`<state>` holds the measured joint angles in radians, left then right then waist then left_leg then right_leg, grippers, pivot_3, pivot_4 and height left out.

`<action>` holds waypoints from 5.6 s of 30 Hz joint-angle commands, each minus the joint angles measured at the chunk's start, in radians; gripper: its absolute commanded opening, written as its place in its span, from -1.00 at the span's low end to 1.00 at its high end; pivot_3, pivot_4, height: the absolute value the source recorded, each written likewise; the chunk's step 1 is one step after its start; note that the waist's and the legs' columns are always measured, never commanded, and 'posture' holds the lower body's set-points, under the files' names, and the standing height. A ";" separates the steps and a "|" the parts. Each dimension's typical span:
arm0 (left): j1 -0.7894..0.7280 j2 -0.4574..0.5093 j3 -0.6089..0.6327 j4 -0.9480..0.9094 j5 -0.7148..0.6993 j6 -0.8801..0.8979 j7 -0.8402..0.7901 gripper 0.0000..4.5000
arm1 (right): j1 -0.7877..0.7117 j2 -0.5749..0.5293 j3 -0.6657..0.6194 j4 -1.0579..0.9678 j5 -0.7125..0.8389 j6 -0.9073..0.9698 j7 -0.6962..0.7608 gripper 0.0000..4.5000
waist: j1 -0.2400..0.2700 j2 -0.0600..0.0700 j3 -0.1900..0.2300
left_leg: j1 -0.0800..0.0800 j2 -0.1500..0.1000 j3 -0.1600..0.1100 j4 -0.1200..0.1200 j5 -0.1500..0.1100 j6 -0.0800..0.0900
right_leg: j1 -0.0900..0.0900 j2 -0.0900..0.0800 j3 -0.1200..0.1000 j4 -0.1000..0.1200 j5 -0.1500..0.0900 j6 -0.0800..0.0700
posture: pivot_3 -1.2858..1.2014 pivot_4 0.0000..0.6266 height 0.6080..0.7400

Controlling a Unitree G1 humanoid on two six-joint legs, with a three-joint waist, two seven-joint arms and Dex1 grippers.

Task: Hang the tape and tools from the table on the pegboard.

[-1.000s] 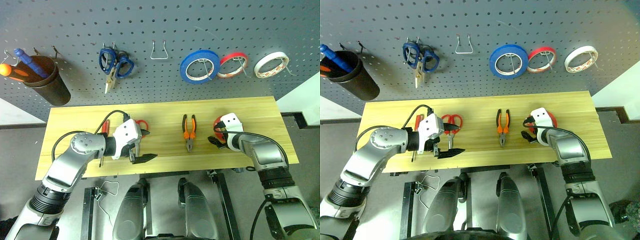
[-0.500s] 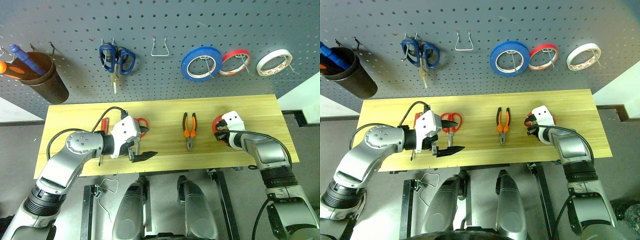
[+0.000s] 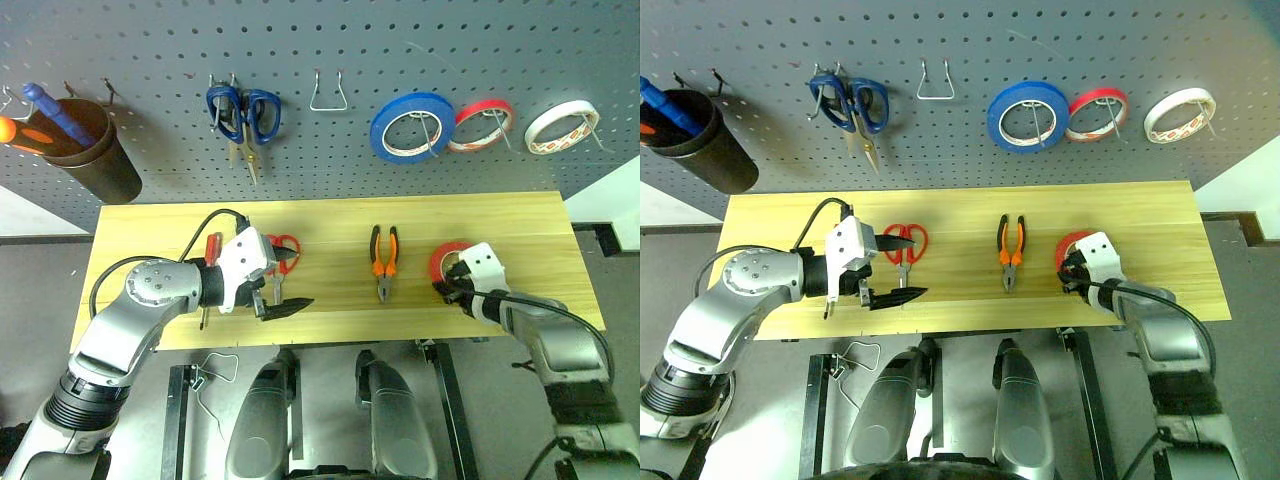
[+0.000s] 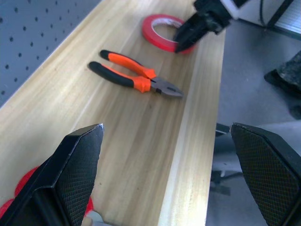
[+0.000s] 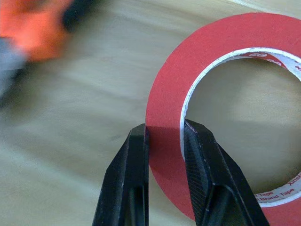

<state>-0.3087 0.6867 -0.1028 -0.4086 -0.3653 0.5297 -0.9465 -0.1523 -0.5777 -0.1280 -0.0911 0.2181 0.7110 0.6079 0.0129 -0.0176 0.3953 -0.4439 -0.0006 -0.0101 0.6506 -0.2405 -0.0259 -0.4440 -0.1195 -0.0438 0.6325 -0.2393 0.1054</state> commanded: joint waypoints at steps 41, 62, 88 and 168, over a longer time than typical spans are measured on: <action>0.012 -0.170 0.087 0.105 -0.076 -0.365 -0.028 1.00 | -0.092 -0.130 -0.290 -0.474 0.344 -0.087 -0.120 -0.69 | -0.001 0.000 -0.002 | -0.001 0.000 0.000 0.014 0.003 0.000 | 0.004 0.000 0.000 0.004 0.009 0.002 | 0.07 0.02 0.64; 0.030 -0.134 0.109 0.053 -0.088 -0.334 -0.002 1.00 | -0.290 0.040 -0.112 0.001 0.187 -0.377 -0.109 -0.69 | -0.003 0.000 -0.003 | 0.000 -0.001 0.000 0.015 0.003 0.000 | 0.003 0.000 0.001 0.008 0.009 0.002 | 0.10 0.06 0.64; 0.052 -0.131 0.108 0.026 -0.085 -0.328 0.028 1.00 | -0.386 0.117 -0.094 0.280 0.075 -0.479 -0.187 0.98 | -0.002 0.000 -0.003 | 0.001 -0.001 0.001 0.017 0.004 -0.002 | 0.001 0.001 0.002 0.014 0.009 0.002 | 0.11 0.06 0.64; 0.367 0.006 0.146 -0.228 -0.084 -0.023 0.184 1.00 | -0.556 0.580 0.064 -0.027 -0.098 0.731 -0.656 0.98 | -0.059 0.009 0.022 | -0.018 0.001 0.005 0.010 0.003 -0.001 | -0.027 0.001 0.013 0.015 0.007 0.001 | 0.05 0.54 0.64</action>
<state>0.0444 0.6910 0.0243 -0.5967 -0.4279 0.5129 -0.7612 -0.6966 -0.0100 -0.0563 -0.0949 0.1209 1.4320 -0.0474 -0.0460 -0.0087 0.4172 -0.4619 0.0005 -0.0049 0.6608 -0.2371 -0.0265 -0.4714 -0.1180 -0.0312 0.6479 -0.2326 0.1064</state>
